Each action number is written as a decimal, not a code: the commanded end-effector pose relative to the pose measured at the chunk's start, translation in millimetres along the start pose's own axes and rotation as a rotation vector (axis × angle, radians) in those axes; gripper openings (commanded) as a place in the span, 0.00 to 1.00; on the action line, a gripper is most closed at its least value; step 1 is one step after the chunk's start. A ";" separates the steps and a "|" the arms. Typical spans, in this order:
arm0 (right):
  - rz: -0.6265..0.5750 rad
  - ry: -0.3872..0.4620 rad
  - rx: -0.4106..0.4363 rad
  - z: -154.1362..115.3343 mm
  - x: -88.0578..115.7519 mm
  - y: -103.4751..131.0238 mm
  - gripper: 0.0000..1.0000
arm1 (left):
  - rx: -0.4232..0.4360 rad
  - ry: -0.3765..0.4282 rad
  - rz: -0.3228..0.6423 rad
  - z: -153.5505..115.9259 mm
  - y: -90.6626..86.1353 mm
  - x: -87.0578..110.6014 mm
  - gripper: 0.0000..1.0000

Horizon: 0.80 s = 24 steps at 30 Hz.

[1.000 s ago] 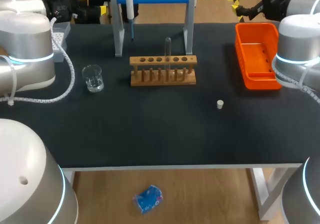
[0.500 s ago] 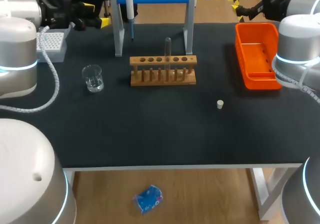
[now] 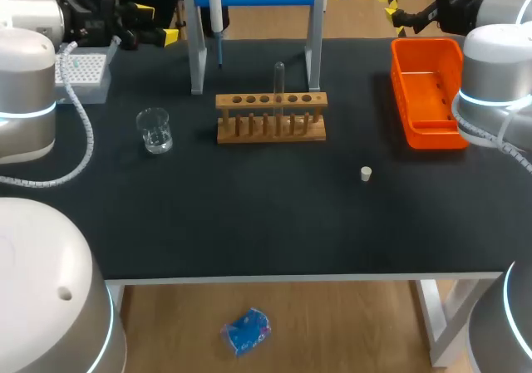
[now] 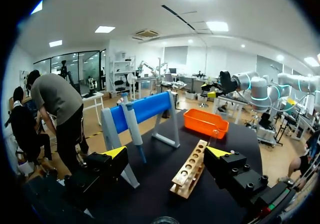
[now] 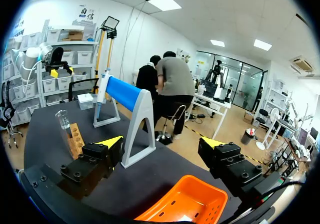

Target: Invert the test tube, pick up the pipette, mount the tip to pipette, aspirate from beaker and dispense into the tube, eject the tip, return the pipette, and cap with the stopper.

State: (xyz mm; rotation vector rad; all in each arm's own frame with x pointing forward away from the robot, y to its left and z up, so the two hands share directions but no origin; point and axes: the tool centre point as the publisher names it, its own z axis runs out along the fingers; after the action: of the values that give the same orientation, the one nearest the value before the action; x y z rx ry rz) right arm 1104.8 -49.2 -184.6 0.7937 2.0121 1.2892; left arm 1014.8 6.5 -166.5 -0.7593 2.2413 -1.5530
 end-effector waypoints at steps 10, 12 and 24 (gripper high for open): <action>0.000 0.001 -0.002 -0.2 -0.5 -0.5 1.00 | 0.019 0.145 0.133 10.0 26.2 24.9 1.00; 0.000 0.001 -0.002 -0.2 -0.5 -0.5 1.00 | -0.014 0.175 0.145 10.5 36.0 29.7 1.00; 0.000 0.001 -0.002 -0.2 -0.5 -0.5 1.00 | -0.075 0.199 0.138 12.2 58.8 45.5 1.00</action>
State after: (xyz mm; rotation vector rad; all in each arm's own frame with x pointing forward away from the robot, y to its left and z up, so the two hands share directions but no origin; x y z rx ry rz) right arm 1104.9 -49.2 -184.6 0.7935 2.0122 1.2893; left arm 969.7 -12.2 -224.3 -0.4718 2.4469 -1.5524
